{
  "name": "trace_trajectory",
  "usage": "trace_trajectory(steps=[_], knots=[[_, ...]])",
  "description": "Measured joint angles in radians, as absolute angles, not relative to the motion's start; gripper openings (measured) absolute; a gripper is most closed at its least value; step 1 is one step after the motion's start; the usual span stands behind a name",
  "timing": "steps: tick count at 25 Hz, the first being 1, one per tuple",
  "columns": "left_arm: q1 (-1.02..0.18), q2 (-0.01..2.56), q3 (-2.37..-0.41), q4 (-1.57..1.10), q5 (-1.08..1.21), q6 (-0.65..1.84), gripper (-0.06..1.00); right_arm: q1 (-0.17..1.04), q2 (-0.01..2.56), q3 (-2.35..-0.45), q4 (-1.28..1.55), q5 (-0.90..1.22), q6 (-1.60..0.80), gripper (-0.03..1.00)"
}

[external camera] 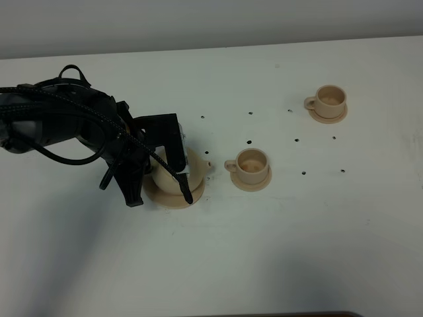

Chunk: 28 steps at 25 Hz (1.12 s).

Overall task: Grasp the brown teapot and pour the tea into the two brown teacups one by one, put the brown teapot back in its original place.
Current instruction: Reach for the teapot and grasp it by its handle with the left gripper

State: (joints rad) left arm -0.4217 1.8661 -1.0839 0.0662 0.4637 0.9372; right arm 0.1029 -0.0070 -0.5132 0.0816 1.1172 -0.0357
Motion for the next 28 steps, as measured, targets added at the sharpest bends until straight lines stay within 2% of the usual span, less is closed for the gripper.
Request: trace_trajectory(steps=[28], knots=[[-0.422, 1.83, -1.084, 0.018, 0.453, 0.949, 0.13, 0.103, -0.007, -0.513, 0.082, 1.117, -0.036, 0.42]])
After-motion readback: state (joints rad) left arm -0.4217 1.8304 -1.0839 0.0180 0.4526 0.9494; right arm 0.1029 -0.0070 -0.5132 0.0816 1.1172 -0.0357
